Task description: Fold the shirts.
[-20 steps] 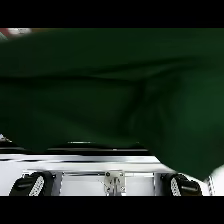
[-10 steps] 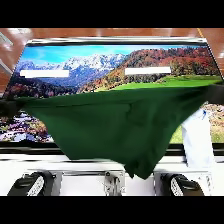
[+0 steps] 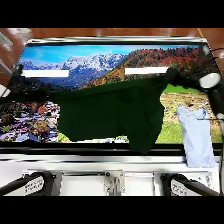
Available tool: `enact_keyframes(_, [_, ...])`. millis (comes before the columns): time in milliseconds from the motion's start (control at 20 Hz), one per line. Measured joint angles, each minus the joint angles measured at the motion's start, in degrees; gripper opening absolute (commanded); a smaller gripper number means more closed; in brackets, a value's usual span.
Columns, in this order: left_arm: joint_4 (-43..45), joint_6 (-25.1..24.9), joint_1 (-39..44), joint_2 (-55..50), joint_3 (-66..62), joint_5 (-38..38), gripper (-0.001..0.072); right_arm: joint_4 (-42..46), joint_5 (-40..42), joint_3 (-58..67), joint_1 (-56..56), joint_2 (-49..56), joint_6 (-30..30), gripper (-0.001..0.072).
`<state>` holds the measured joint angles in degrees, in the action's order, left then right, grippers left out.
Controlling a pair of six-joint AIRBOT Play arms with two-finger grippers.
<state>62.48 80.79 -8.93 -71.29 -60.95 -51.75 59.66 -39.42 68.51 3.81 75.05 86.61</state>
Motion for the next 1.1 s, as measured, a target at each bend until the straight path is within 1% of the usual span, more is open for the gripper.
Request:
enact_keyframes(50, [-1.8, 0.0, 0.0, -2.6, 0.0, 0.8, 0.0195, -0.7, 0.6, -0.1, -0.8, 2.5, 0.0, 0.0083])
enact_keyframes(100, [-3.3, 0.0, 0.0, -4.9, 0.1, 0.9, 0.0478, -1.5, 0.6, -0.1, -1.4, 4.6, 0.0, 0.0157])
enact_keyframes(150, [-4.5, 0.0, -0.1, -6.6, 0.0, 0.7, 0.0711, -2.1, 0.7, -0.1, -1.7, 6.2, 0.1, 0.0404])
enact_keyframes(200, [-5.4, 0.0, -0.3, -7.9, -0.1, -0.1, 0.0704, -2.6, 0.3, -0.1, -1.7, 7.2, 0.1, 0.0641])
enact_keyframes(250, [-5.7, -0.2, -0.8, -8.9, -0.5, -1.9, 0.0703, -2.9, -0.7, 0.2, -1.4, 7.8, -0.1, 0.0664])
enact_keyframes(350, [-5.5, -1.6, -2.9, -10.1, -2.2, -7.3, 0.0703, -2.6, -4.7, 1.4, 0.4, 7.3, -1.9, 0.0663])
enact_keyframes(450, [-4.0, -3.3, -6.6, -10.5, -3.8, -14.8, 0.0702, 1.2, -11.4, 2.8, 3.5, 5.2, -3.9, 0.0651])
enact_keyframes(600, [-2.3, -4.8, -12.9, -8.7, -1.6, -24.8, 0.0702, 9.7, -26.6, 3.0, 10.1, 2.1, -5.3, 0.0652])
enact_keyframes(700, [-2.1, -6.2, -15.4, -6.4, 4.3, -28.1, 0.0703, 11.7, -35.5, 0.5, 15.2, 1.0, -6.0, 0.0654])
enact_keyframes(800, [-3.1, -8.2, -16.5, -4.4, 12.1, -28.6, 0.0702, 10.1, -40.1, -3.5, 19.2, 0.2, -6.8, 0.0654])
enact_keyframes(850, [-5.0, -9.6, -16.8, -3.8, 15.7, -28.0, 0.0702, 8.3, -41.2, -5.9, 20.7, -0.1, -7.1, 0.0654])
enact_keyframes(950, [-9.4, -12.1, -16.5, -3.0, 22.2, -25.9, 0.0702, 4.2, -42.0, -10.0, 22.5, -0.4, -7.9, 0.0654])
enact_keyframes(1100, [-13.7, -14.2, -13.6, -2.5, 28.8, -20.4, 0.0702, -0.2, -42.1, -13.9, 23.8, -0.7, -9.2, 0.0655])
